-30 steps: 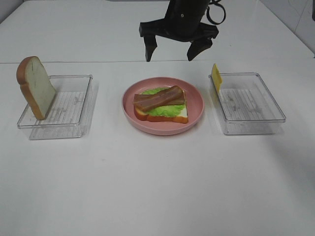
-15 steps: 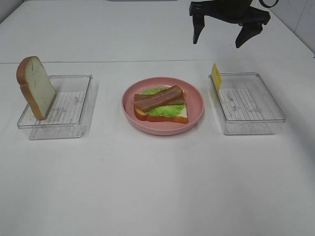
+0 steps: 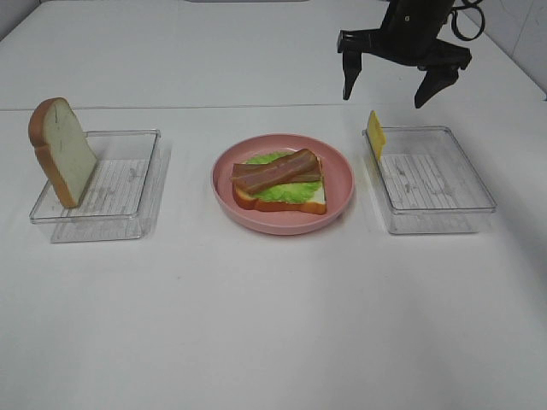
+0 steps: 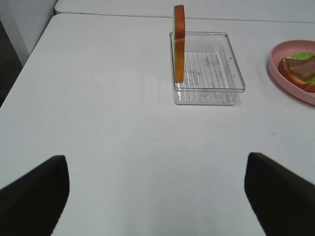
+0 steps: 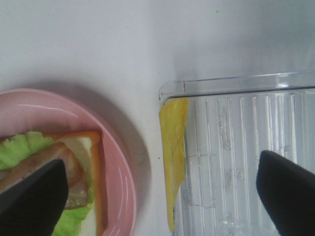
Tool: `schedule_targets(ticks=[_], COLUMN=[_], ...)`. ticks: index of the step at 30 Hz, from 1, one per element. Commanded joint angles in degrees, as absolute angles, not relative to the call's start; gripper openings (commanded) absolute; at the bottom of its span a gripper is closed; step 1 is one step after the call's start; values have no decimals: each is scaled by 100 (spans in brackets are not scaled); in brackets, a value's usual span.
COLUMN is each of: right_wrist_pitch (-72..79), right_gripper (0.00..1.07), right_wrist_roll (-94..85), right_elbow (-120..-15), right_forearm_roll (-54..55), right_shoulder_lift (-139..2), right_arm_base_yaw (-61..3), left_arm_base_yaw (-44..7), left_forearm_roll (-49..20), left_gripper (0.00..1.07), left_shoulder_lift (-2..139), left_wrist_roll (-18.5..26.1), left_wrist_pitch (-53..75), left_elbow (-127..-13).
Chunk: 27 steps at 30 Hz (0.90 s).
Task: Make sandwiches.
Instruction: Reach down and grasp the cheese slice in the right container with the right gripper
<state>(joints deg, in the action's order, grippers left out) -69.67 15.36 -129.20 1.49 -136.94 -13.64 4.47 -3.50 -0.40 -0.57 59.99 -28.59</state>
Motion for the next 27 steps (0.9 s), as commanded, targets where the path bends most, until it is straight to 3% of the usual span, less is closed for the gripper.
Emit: schedule_targets(ticks=[1, 27], right_wrist_pitch=[-7334, -7225], right_gripper=[98, 98], right_wrist_roll=[1541, 1375], right_elbow=[-12926, -12920], right_forearm_roll=[160, 355], right_shoulder_lift=[-13888, -14295], right_arm_base_yaw=[-1352, -1352], left_arm_base_yaw=[470, 470], left_forearm_roll=[-361, -361], left_gripper=[88, 88], left_shoulder_lift=[-132, -132], left_wrist_roll=[-46, -46], left_wrist_pitch=[5919, 5919], left_elbow=[-2859, -2859])
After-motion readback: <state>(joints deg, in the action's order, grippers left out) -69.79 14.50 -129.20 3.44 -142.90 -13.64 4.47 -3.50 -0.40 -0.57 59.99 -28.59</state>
